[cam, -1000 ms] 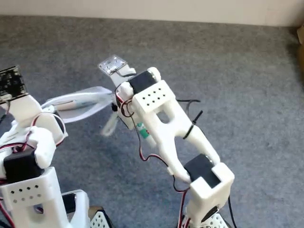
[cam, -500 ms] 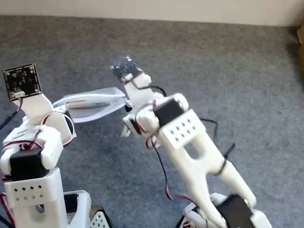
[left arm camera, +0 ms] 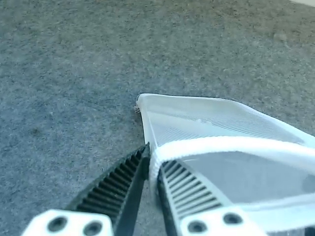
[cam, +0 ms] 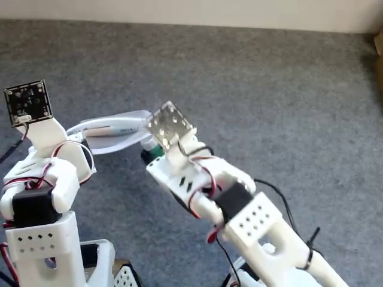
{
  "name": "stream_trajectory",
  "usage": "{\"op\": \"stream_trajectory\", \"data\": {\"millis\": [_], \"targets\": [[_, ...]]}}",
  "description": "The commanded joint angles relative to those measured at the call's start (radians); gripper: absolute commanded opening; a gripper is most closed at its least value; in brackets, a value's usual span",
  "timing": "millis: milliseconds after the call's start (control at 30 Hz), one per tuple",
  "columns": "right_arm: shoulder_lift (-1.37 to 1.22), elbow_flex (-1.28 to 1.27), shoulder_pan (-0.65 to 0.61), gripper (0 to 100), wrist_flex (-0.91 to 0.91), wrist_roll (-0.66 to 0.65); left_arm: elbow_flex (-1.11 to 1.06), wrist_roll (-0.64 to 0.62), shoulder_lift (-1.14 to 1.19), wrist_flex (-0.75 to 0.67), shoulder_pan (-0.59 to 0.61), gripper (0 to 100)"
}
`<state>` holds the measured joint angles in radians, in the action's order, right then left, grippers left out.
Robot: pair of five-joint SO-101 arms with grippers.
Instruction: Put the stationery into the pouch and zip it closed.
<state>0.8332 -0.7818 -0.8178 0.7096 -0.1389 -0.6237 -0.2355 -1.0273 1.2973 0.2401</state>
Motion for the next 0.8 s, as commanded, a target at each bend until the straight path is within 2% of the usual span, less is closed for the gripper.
{"op": "stream_trajectory", "data": {"millis": [0, 367, 767], "targets": [[0.133, -0.041, -0.038, 0.8, -0.107, 0.012, 0.045, 0.009, -0.001, -0.006, -0.028, 1], [0.392, -0.231, -0.134, 0.8, -0.349, 0.012, 0.044, 0.009, -0.001, -0.006, -0.028, 1], [0.421, -0.383, -0.216, 1.3, -0.840, 0.006, 0.042, 0.009, -0.001, -0.005, -0.028, 1]]}}
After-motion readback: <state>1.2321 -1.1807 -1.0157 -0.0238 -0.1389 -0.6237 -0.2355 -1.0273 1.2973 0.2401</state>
